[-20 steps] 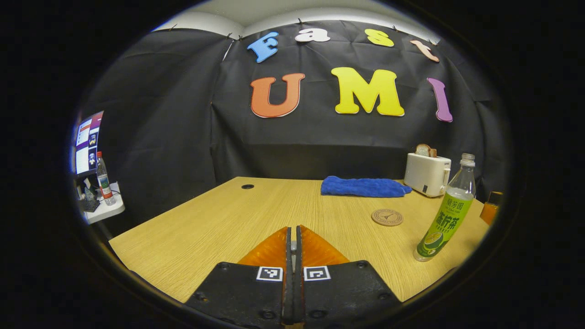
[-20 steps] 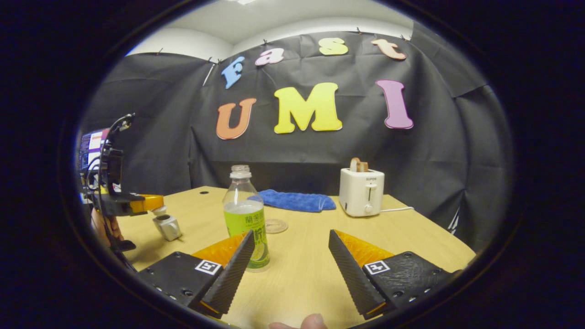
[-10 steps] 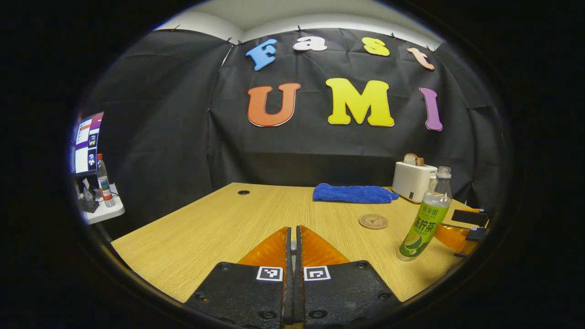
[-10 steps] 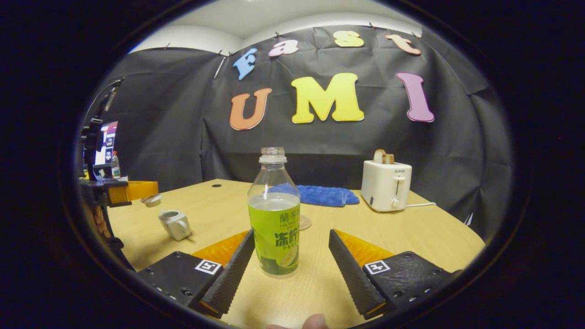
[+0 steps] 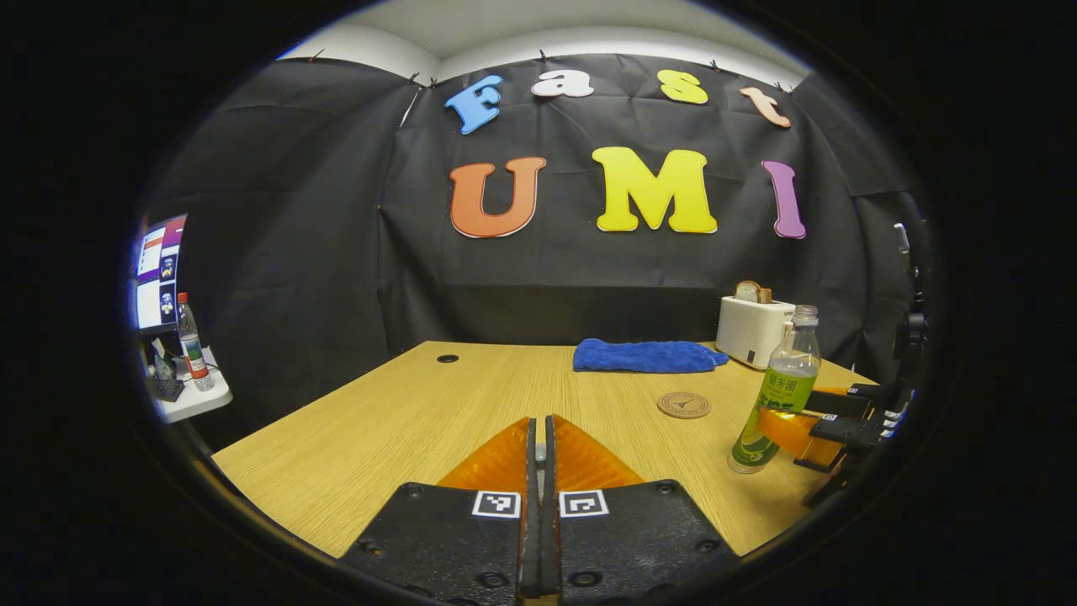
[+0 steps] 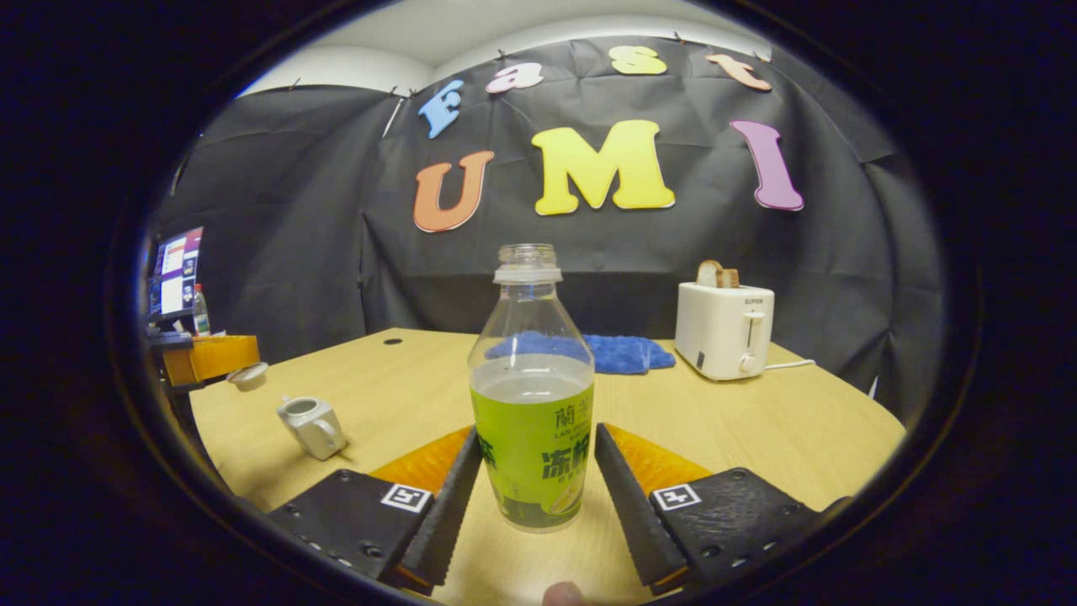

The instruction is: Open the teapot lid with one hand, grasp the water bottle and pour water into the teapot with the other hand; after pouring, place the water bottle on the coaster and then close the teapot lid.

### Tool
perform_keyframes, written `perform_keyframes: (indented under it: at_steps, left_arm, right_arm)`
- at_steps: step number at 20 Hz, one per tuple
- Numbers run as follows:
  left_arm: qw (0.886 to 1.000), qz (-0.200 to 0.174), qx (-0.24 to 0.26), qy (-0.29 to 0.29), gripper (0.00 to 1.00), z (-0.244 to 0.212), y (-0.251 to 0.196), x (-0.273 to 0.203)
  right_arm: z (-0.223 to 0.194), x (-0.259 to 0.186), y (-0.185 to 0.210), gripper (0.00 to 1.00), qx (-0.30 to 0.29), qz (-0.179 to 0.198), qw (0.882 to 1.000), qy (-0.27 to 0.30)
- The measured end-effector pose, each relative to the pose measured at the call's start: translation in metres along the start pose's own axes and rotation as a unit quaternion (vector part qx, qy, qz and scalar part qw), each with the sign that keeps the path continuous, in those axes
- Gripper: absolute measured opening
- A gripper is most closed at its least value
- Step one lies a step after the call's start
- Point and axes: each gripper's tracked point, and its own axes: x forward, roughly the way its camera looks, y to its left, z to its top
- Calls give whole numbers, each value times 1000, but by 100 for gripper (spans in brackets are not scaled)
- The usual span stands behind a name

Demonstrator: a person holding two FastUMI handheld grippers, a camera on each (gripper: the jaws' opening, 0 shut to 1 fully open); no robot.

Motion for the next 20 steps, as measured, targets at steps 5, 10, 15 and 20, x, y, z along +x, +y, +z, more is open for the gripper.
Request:
perform_keyframes:
  at_steps: [5,10,15,20]
  left_arm:
    - [1000,9,4,-1,2,1,18,0]
    - [1000,9,-8,4,2,-7,27,3]
    - [1000,13,-5,-2,2,-3,39,-2]
    - [1000,25,-8,-5,2,-2,57,-7]
  right_arm:
    - [5,3,12,72,-62,9,998,19]
    - [23,13,35,70,-198,31,979,26]
    - [38,37,52,70,-359,27,933,18]
    - [39,52,76,70,-475,32,879,6]
